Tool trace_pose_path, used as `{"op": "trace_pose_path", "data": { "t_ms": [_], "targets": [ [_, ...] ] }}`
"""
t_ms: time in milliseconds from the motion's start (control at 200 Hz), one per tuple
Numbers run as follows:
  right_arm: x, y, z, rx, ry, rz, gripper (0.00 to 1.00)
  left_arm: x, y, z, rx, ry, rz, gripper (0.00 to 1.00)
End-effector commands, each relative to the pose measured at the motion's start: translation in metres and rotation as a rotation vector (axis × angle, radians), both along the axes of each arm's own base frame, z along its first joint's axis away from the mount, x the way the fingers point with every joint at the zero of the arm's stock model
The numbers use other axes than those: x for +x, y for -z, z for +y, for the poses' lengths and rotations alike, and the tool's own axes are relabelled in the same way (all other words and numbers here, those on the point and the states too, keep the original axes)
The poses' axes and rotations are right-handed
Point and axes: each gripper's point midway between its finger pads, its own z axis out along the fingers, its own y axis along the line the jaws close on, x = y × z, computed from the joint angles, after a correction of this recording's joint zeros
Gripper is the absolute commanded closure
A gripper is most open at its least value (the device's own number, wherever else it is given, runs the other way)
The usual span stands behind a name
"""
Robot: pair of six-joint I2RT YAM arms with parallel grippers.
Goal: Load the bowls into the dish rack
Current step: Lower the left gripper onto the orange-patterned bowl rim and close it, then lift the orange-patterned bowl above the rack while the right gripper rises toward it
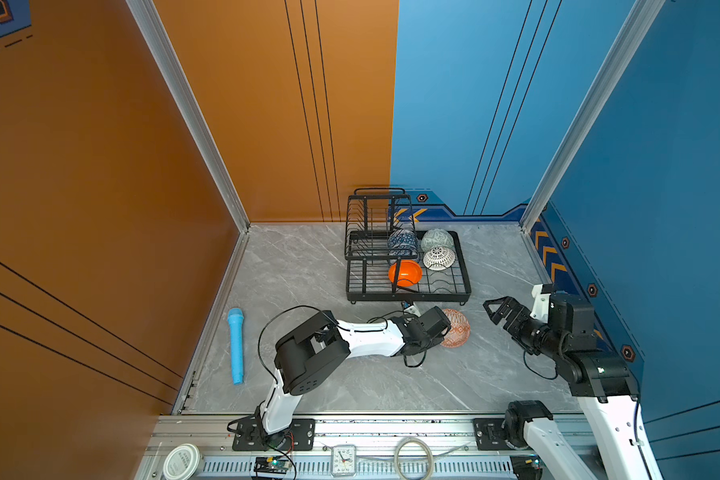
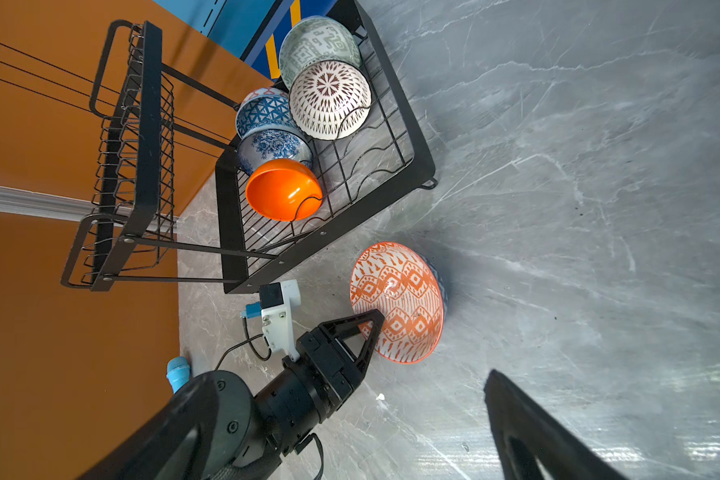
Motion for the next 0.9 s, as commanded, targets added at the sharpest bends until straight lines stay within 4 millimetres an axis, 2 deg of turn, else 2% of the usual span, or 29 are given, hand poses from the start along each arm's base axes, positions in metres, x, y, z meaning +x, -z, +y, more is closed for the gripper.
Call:
{"op": "trace_pose_path", "data": {
  "t_ms": [0,75,250,445,591,766,891],
  "targets": [
    [0.0,0.003,-0.002,0.007,0.013,0.012,0.0,0.002,0.009,0.004,0.025,0.016,0.012,0.73],
    [-0.001,0.005,-0.003,0.002,0.015,0.011,0.0,0.002,0.008,0.005,0.025,0.017,0.005,0.75],
    [-0.004,0.005,-0.002,0.01,0.015,0.005,0.0,0.005,-0.004,0.009,0.012,0.007,-0.033,0.87],
    [0.0,-0.001,-0.002,0.019,0.024,0.003,0.0,0.011,-0.027,0.008,0.01,0.042,-0.094,0.93],
    [0.004,-0.007,-0.001,0.053,0.047,0.007,0.0,0.012,-0.044,0.015,0.007,0.033,-0.135,0.99],
    [0.016,-0.029,0.005,0.141,0.079,-0.011,0.0,0.02,-0.086,0.027,0.0,0.015,-0.236,1.0],
    [0.024,-0.055,0.007,0.181,0.092,-0.05,0.0,0.03,-0.123,0.022,-0.034,0.024,-0.311,1.0]
  ]
}}
